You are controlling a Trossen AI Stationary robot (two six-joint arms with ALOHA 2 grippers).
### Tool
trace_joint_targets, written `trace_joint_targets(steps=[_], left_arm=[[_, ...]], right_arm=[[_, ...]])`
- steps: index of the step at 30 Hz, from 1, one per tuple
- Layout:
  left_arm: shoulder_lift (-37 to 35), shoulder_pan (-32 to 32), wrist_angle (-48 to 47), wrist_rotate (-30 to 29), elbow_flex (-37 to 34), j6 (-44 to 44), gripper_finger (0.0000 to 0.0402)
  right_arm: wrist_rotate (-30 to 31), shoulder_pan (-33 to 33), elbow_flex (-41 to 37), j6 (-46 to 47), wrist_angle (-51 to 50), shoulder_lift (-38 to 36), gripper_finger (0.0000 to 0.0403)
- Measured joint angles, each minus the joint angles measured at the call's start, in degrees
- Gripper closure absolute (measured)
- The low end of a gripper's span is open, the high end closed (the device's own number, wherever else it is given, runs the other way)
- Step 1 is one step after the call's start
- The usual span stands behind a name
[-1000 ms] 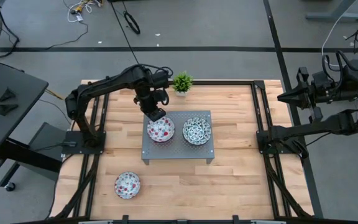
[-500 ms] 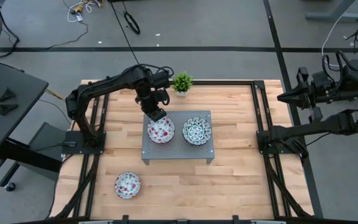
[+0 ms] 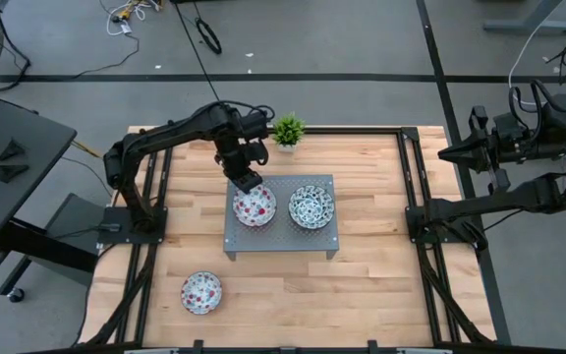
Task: Pick & Place Mini bowls
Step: Stack the top red patterned bowl on the other red patterned bowl on the shelf
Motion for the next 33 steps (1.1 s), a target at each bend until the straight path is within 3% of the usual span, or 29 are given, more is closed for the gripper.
trace_joint_targets(steps=[11, 33], left_arm=[[-0.1, 0.0, -0.3, 2.9, 0.0, 0.0, 0.0239], [-0.3, 0.0, -0.6, 3.6, 0.0, 1.2, 0.0241]], right_arm=[[0.0, 0.0, 0.0, 0.0, 0.0, 0.0, 0.0373], [0.0, 0.0, 0.0, 0.0, 0.0, 0.0, 0.0373]])
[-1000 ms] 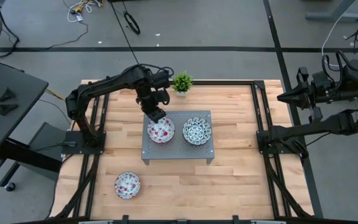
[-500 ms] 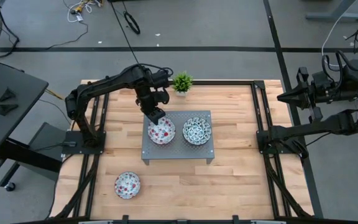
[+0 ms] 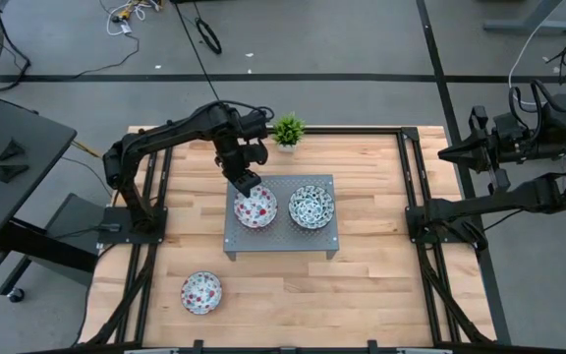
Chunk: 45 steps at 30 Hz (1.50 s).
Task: Pick & Place Mini bowls
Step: Stack the top red patterned bowl on the other red patterned bowl on the shelf
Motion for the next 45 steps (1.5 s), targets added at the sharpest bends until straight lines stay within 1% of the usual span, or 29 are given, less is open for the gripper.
trace_joint_targets(steps=[7, 16, 37, 41, 45], left_arm=[[0.0, -0.1, 0.0, -1.5, 0.0, -0.1, 0.0241], [-0.4, 0.0, 0.1, -0.2, 0.0, -0.3, 0.0241], [-3.5, 1.0, -0.4, -0.2, 0.1, -0.2, 0.0241], [-4.1, 1.2, -0.3, -1.1, 0.1, 1.6, 0.0241], [-6.0, 1.6, 0.2, -2.3, 0.1, 6.0, 0.0241]], right_arm=[[0.0, 0.0, 0.0, 0.0, 0.0, 0.0, 0.0373], [0.0, 0.0, 0.0, 0.0, 0.0, 0.0, 0.0373], [0.0, 0.0, 0.0, 0.0, 0.0, 0.0, 0.0373], [0.0, 0.0, 0.0, 0.0, 0.0, 0.0, 0.0373], [0.0, 0.0, 0.0, 0.0, 0.0, 0.0, 0.0373]])
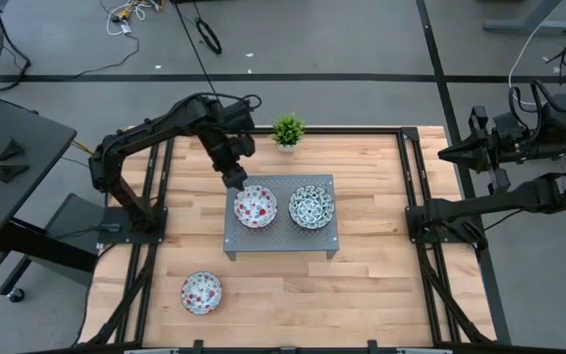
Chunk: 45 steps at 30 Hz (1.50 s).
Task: Pick & Place Mini bowls
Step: Stack the top red patterned bowl on the other red patterned bowl on the shelf
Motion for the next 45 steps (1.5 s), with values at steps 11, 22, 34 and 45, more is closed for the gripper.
trace_joint_targets(steps=[11, 22, 34, 45], left_arm=[[-2.3, 0.0, 8.9, -1.9, 0.0, 16.1, 0.0293], [-2.3, 0.0, 17.1, -2.3, 0.0, 32.1, 0.0394], [-2.2, -0.2, 22.0, 4.9, -5.5, 32.6, 0.0396], [-4.0, -0.1, 23.9, 8.3, -9.7, 37.0, 0.0399]], right_arm=[[0.0, 0.0, 0.0, 0.0, 0.0, 0.0, 0.0373], [0.0, 0.0, 0.0, 0.0, 0.0, 0.0, 0.0373], [0.0, 0.0, 0.0, 0.0, 0.0, 0.0, 0.0373], [0.0, 0.0, 0.0, 0.0, 0.0, 0.0, 0.0373]])
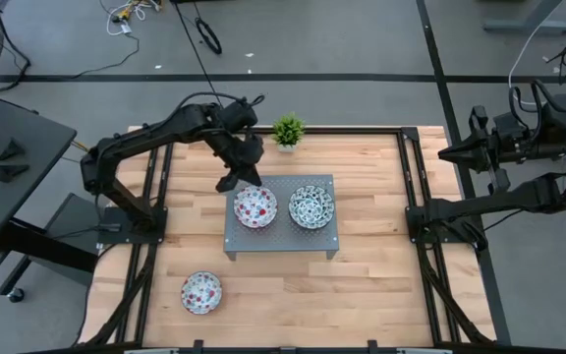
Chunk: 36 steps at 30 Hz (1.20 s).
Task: Pick & Place Mini bowls
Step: Stack the top red patterned bowl on the other red patterned bowl on the shelf
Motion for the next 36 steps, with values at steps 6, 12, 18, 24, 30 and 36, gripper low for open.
trace_joint_targets(steps=[6, 12, 18, 24, 30, 36], left_arm=[[-3.2, 0.0, 1.6, 0.1, -2.5, 0.2, 0.0399], [-6.9, -0.1, 4.0, 0.1, -7.9, -1.3, 0.0400], [-9.2, 0.2, 7.7, 0.1, -12.7, -1.4, 0.0400], [-9.5, 1.1, 8.8, 0.1, -15.5, -1.3, 0.0400], [-9.5, 2.5, 9.0, 0.0, -16.8, -1.3, 0.0400], [-9.5, 3.0, 9.0, 0.4, -16.8, 0.2, 0.0400]], right_arm=[[0.0, 0.0, 0.0, 0.0, 0.0, 0.0, 0.0373], [0.0, 0.0, 0.0, 0.0, 0.0, 0.0, 0.0373], [0.0, 0.0, 0.0, 0.0, 0.0, 0.0, 0.0373], [0.0, 0.0, 0.0, 0.0, 0.0, 0.0, 0.0373], [0.0, 0.0, 0.0, 0.0, 0.0, 0.0, 0.0373], [0.0, 0.0, 0.0, 0.0, 0.0, 0.0, 0.0373]])
